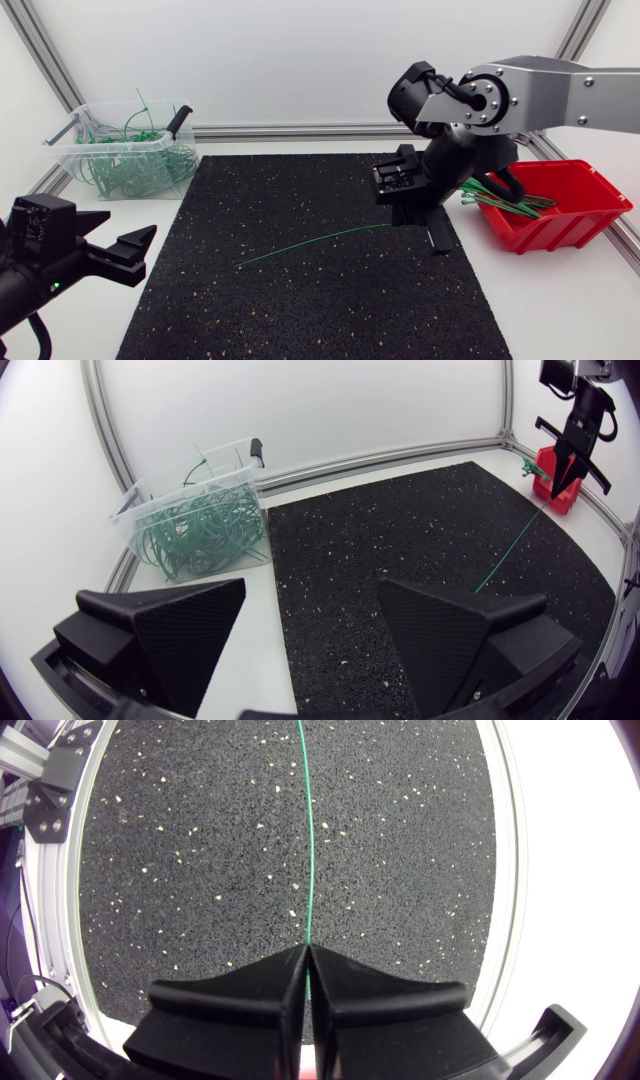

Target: Take a green cable tie from the red box, thread the tail through the head to close it, then place it in the transparent bin on the left.

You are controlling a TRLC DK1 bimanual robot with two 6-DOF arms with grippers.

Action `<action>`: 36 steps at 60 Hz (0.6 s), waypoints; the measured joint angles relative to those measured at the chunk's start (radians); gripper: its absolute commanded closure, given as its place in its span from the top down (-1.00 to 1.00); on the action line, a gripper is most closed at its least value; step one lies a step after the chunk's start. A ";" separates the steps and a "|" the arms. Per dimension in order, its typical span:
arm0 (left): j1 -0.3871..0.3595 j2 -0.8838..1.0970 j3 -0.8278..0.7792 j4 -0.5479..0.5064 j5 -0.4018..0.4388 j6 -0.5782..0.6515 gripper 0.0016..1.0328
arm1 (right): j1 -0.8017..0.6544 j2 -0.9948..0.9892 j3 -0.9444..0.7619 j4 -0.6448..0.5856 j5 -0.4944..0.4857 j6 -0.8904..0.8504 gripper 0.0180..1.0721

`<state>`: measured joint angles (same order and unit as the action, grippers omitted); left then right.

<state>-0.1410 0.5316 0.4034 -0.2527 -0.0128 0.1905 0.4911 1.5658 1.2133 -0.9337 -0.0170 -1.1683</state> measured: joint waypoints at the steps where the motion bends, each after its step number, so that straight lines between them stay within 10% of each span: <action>1: -0.007 0.008 0.008 -0.004 0.000 0.011 0.77 | 0.007 -0.005 0.004 -0.008 0.001 0.005 -0.89; 36: -0.372 0.265 0.191 0.036 0.034 0.176 0.77 | 0.221 -0.057 0.071 -0.073 0.090 0.108 -0.89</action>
<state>-0.5133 0.7967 0.5945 -0.2165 0.0216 0.3664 0.7120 1.5089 1.2842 -1.0069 0.0727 -1.0599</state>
